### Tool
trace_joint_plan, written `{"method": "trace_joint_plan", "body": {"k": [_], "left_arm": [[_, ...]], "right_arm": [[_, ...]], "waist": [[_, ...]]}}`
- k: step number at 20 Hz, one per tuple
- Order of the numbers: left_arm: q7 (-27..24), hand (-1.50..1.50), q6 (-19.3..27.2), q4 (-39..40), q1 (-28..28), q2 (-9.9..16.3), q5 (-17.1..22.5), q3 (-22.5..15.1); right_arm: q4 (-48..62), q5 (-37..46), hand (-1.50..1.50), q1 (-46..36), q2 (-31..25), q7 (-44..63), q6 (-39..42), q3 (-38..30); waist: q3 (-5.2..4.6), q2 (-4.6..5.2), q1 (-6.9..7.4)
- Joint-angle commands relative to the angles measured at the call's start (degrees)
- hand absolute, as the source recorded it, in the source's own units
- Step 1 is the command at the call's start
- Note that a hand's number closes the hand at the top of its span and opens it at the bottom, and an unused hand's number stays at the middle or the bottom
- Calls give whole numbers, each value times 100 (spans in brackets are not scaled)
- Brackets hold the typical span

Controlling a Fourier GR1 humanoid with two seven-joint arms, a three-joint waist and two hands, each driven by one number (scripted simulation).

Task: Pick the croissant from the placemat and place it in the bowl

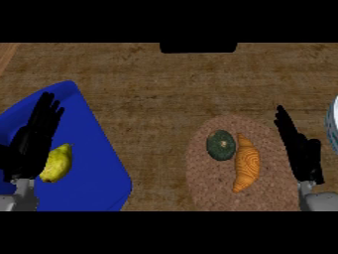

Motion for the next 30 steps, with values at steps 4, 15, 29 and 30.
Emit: {"method": "trace_joint_plan", "body": {"k": [4, 15, 29, 30], "left_arm": [[-145, 0, 326, -34, -357, 550, -964, -67], [647, 0, 723, -154, -1023, 616, -1744, -399], [689, 0, 762, -222, -912, 339, -2048, -586], [649, 0, 687, -49, -1009, 382, -1992, -448]], "right_arm": [[-249, -1327, 150, -539, -325, -411, 2402, 67], [660, -785, -150, -692, -1957, -3013, 3919, -925], [-987, 1024, -150, -1913, -2835, -509, 4259, 516], [-1034, 1048, -150, -1905, -2890, -431, 4405, 520]], "waist": [[-152, -81, 5], [-173, -86, -114], [-194, -106, -20], [-193, -101, -57]]}}
